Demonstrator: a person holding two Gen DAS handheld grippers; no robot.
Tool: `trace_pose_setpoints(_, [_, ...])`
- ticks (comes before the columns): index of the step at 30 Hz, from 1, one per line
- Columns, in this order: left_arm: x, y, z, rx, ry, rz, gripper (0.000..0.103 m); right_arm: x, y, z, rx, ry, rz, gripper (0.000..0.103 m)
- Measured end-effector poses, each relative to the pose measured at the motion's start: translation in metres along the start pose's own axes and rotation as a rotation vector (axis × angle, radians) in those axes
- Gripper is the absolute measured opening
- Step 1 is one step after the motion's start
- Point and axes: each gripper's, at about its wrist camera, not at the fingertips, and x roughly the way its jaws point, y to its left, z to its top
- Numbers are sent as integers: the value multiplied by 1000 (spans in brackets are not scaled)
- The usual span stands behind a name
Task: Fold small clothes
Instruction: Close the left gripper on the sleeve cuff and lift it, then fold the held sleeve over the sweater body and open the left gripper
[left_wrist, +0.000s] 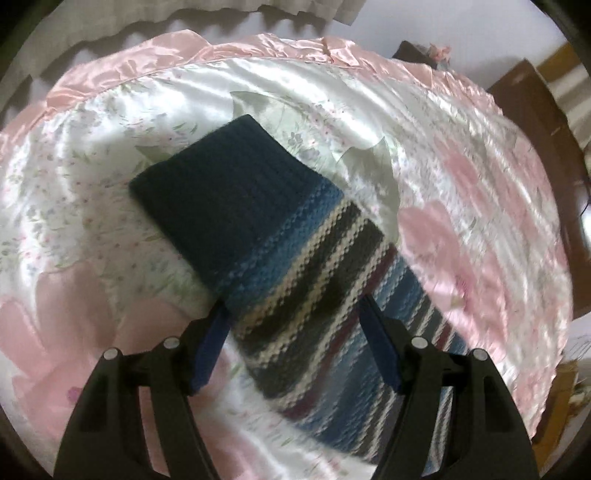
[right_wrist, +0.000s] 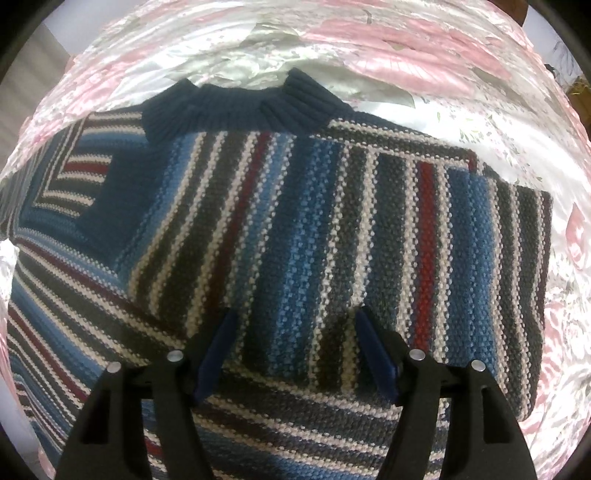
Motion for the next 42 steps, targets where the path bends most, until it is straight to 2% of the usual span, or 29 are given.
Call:
trace_pose_setpoints(2, [3, -8, -1, 24, 10, -15, 49, 1, 0, -1, -4, -4, 1, 70])
trace_pose_setpoints(3, [6, -11, -1, 38, 15, -8, 34, 1, 0, -2, -4, -6, 1, 70])
trace_pose_setpoints(4, [9, -14, -1, 51, 18, 0, 15, 2, 0, -3, -4, -8, 2, 70])
trace_pose_setpoints(8, [7, -15, -4, 49, -2, -11, 13, 1, -1, -4, -3, -14, 6, 71])
trace_pose_setpoints(11, [-10, -20, -11, 63, -57, -38, 12, -2, -4, -6, 7, -22, 19, 70])
trace_pose_setpoints(15, [-40, -46, -26, 117, -127, -147, 11, -14, -9, -15, 18, -42, 47, 70])
trace_pose_setpoints(21, [-74, -94, -56, 236, -154, -305, 11, -31, -13, -31, 6, -70, 66, 70])
trace_pose_setpoints(25, [-85, -129, -87, 333, -139, -357, 11, -43, -21, -39, 19, -88, 93, 70])
trace_pose_setpoints(30, [-82, -170, -133, 429, -108, -390, 11, -55, -29, -44, 26, -103, 83, 70])
trace_pose_setpoints(37, [-59, -212, -195, 482, -48, -413, 11, -55, -55, -48, 71, -93, 55, 70])
trace_pose_setpoints(42, [-50, -242, -241, 506, -30, -441, 11, -48, -68, -51, 98, -88, 72, 70])
